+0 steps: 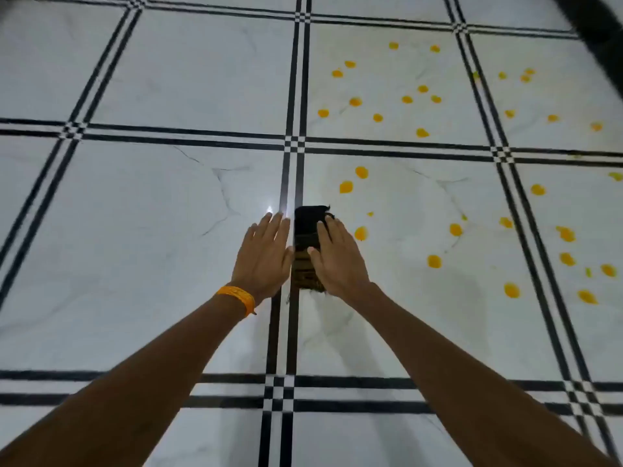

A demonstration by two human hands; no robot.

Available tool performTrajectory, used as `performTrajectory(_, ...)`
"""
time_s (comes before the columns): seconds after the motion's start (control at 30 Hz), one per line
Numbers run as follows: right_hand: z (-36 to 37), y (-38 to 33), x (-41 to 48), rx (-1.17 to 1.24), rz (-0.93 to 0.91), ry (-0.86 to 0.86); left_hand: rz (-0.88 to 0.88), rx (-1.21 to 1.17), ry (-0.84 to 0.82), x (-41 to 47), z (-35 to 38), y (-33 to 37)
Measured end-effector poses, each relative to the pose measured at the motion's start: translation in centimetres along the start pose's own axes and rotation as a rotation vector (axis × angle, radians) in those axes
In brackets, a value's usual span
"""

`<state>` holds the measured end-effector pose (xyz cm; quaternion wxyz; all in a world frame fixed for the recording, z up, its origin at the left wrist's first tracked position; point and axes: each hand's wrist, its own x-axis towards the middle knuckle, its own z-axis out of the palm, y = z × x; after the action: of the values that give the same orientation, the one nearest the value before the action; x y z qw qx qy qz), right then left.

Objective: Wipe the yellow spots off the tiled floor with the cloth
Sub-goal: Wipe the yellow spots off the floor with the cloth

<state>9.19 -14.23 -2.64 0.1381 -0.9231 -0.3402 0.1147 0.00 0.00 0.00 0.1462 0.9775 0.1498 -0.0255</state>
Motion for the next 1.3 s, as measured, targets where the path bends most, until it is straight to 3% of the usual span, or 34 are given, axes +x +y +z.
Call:
performTrajectory(0.17, 8.6, 0.6, 4.6, -0.032, -0.014, 0.021, -0.012, 0.035, 0.030, 3.2, 7.7, -3.7)
performTrajectory(0.33, 11.1, 5.0, 0.6, -0.106, -0.110, 0.128, -0.028, -0.001, 0.078, 6.0, 10.7, -5.0)
performTrajectory(0.4, 10.1, 9.5, -0.8, -0.078, -0.004, 0.165, 0.014, 0.011, 0.074, 7.0, 11.1, -5.2)
performTrajectory(0.47, 8.7, 13.0, 0.0, -0.099, 0.215, 0.265, 0.027, 0.030, 0.070, 8.5, 11.5, -5.0)
performTrajectory(0.53, 8.8, 12.1, 1.4, -0.145, 0.360, 0.324, 0.031, 0.033, 0.056, 9.9, 11.9, -4.4)
performTrajectory(0.63, 10.3, 10.3, -1.4, -0.115, 0.088, 0.220, 0.019, 0.035, 0.068, 10.6, 12.8, -3.8)
performTrajectory(0.7, 9.2, 13.3, -4.1, -0.116, -0.015, 0.173, 0.019, 0.047, 0.095, 10.6, 13.2, -3.8)
performTrajectory(0.8, 7.1, 17.9, -0.3, -0.121, 0.303, 0.268, 0.033, 0.073, 0.115, 10.8, 13.7, -4.1)
performTrajectory(0.87, 6.1, 16.4, 4.8, -0.115, 0.415, 0.313, 0.041, 0.070, 0.117, 11.0, 13.8, -4.2)
performTrajectory(0.93, 7.7, 12.3, 5.9, -0.112, 0.266, 0.305, 0.047, 0.069, 0.120, 10.9, 14.0, -4.6)
performTrajectory(1.0, 9.2, 9.5, 1.8, -0.148, -0.009, 0.165, 0.057, 0.063, 0.119, 10.9, 13.9, -4.6)
performTrajectory(1.07, 8.5, 11.3, -1.9, -0.136, -0.116, 0.112, 0.059, 0.059, 0.112, 10.9, 13.8, -4.5)
performTrajectory(1.17, 6.9, 16.6, 0.5, -0.137, 0.160, 0.210, 0.047, 0.066, 0.116, 11.0, 13.9, -4.5)
performTrajectory(1.23, 5.9, 16.6, 5.2, -0.141, 0.332, 0.275, 0.052, 0.067, 0.120, 11.1, 14.0, -4.4)
performTrajectory(1.3, 7.2, 13.0, 6.4, -0.128, 0.280, 0.289, 0.064, 0.056, 0.129, 11.2, 14.1, -4.5)
